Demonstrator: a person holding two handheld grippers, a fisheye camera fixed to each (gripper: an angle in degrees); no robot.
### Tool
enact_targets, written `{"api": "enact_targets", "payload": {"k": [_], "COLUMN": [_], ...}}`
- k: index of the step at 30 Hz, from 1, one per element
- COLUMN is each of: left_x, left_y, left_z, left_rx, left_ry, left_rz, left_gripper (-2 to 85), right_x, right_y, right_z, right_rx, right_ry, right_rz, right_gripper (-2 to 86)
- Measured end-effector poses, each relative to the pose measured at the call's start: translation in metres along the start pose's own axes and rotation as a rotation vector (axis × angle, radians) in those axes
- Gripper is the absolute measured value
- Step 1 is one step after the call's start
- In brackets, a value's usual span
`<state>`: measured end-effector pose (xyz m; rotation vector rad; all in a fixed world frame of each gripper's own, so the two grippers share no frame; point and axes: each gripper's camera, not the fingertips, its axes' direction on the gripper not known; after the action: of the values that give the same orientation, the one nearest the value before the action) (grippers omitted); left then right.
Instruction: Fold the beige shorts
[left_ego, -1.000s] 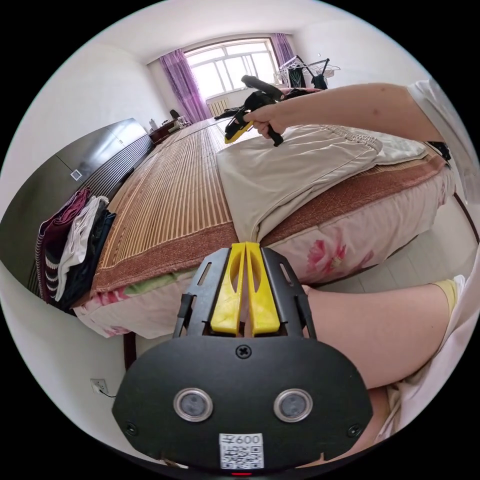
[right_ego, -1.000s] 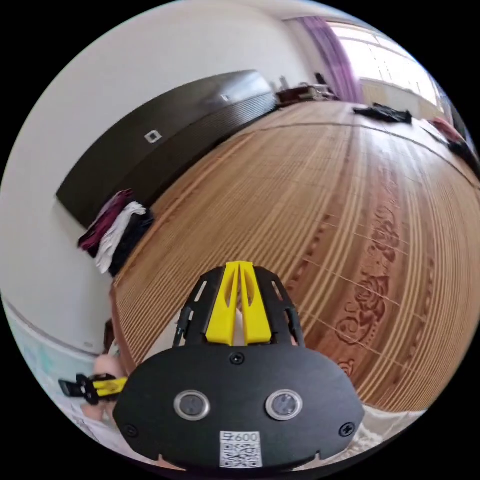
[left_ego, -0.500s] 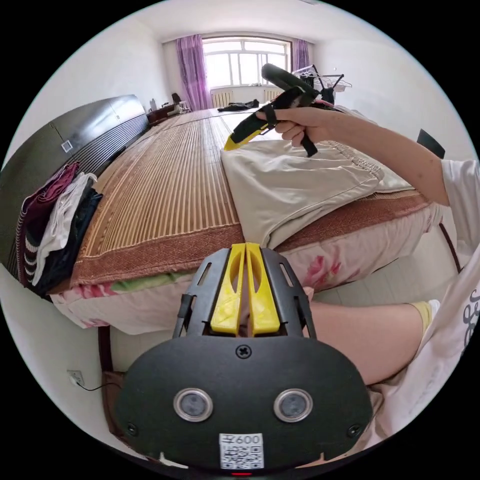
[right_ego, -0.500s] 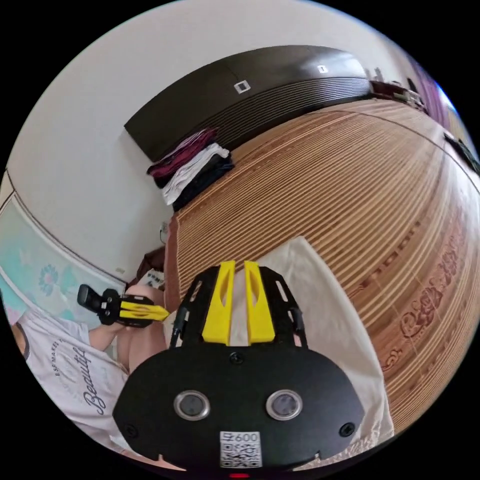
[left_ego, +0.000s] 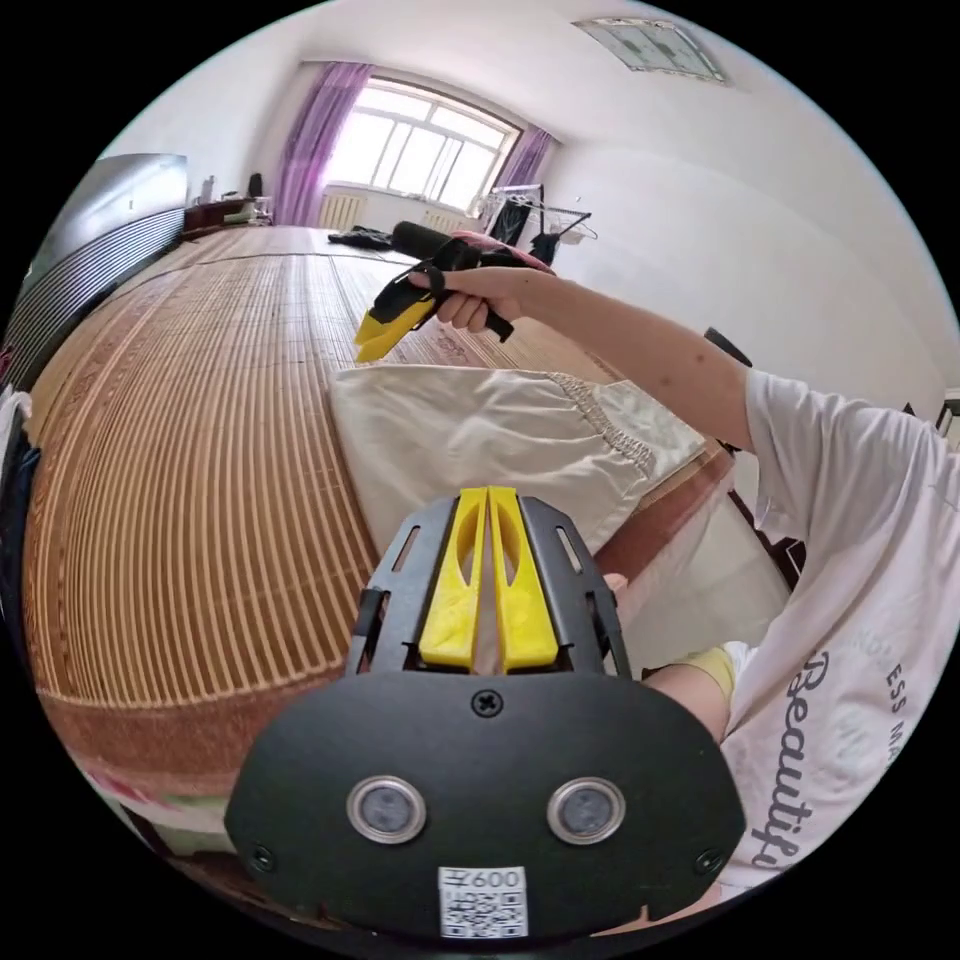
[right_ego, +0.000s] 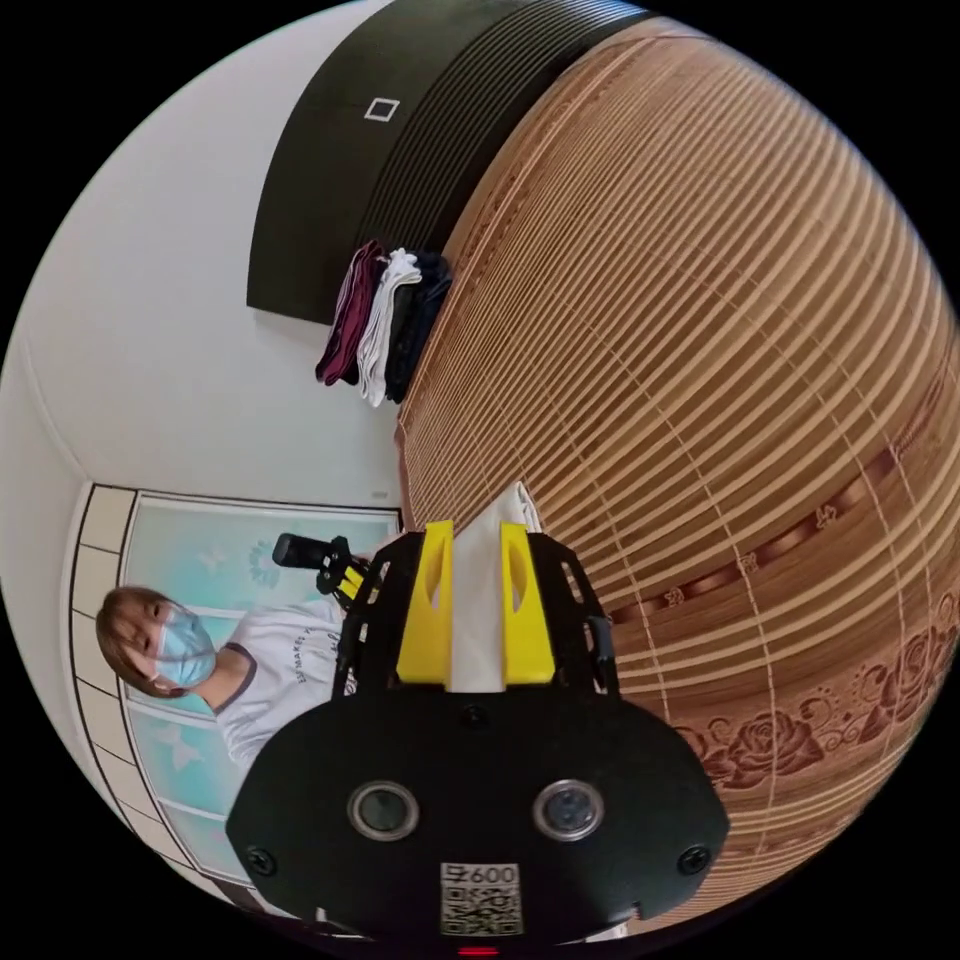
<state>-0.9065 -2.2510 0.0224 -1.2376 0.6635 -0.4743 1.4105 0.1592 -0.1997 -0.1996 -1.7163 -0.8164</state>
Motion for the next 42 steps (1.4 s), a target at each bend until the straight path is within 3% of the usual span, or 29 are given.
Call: {"api": "enact_targets", "payload": {"k": [4, 11, 17, 28, 32, 33, 35, 37, 39, 42], "left_x": [-0.031, -0.077, -0.091, -0.125, -0.138, -0.141, -0.144, -0.148, -0.157, -0.169], "left_y": [-0.028, -0.038, -0.053, -0.078, -0.087, -0.089, -0.093, -0.096, -0.100, -0.106], "left_z": [0.052, 0.050, 0.046, 0.041, 0.040, 0.040, 0.039, 0.038, 0.037, 0.037], "left_rx": [-0.175, -0.101, -0.090, -0.086, -0.089, -0.089, -0.087, -0.084, -0.084, -0.084], "left_ry": [-0.042, 0.032, 0.012, 0.012, 0.012, 0.010, 0.000, -0.006, 0.001, 0.011], "left_rz": [0.038, -0.056, -0.044, -0.042, -0.042, -0.040, -0.033, -0.029, -0.035, -0.042], "left_gripper": [0.4, 0.6, 0.7, 0.5, 0.4, 0.3, 0.3, 0.4, 0.4, 0.5], "right_x": [0.029, 0.067, 0.095, 0.109, 0.115, 0.117, 0.103, 0.076, 0.032, 0.001], "right_y": [0.014, 0.039, 0.036, -0.005, -0.003, 0.007, 0.027, 0.024, 0.013, 0.013], "right_z": [0.006, 0.029, 0.031, 0.046, -0.001, -0.046, -0.100, -0.108, -0.067, -0.016], "right_rx": [-0.071, -0.171, -0.127, -0.206, -0.075, 0.138, 0.353, 0.291, 0.063, -0.039], "right_ry": [0.049, -0.083, -0.169, -0.133, -0.048, -0.039, -0.090, 0.008, 0.169, 0.051], "right_rz": [0.041, -0.002, -0.006, 0.033, 0.097, 0.133, 0.070, 0.035, -0.038, -0.113], "right_gripper": [8.6, 8.5, 7.4, 0.2, -0.7, -0.8, -0.8, -0.8, -0.8, -0.8]}}
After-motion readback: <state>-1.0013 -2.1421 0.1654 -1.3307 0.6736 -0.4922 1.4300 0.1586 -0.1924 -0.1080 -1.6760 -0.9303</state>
